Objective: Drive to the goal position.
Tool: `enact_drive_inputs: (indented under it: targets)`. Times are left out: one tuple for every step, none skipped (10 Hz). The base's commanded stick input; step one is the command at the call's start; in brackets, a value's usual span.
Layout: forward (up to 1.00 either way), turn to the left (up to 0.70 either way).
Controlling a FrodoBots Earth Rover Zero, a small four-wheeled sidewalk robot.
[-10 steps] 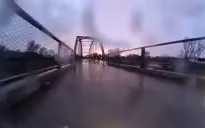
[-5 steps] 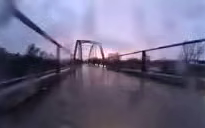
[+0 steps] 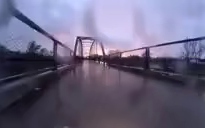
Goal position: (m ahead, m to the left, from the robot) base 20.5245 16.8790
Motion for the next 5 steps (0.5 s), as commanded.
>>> enact_drive_inputs:
  targets:
    - [0.7, 0.0]
    - [0.7, 0.0]
    - [0.7, 0.0]
    - [0.7, 0.0]
    - [0.7, 0.0]
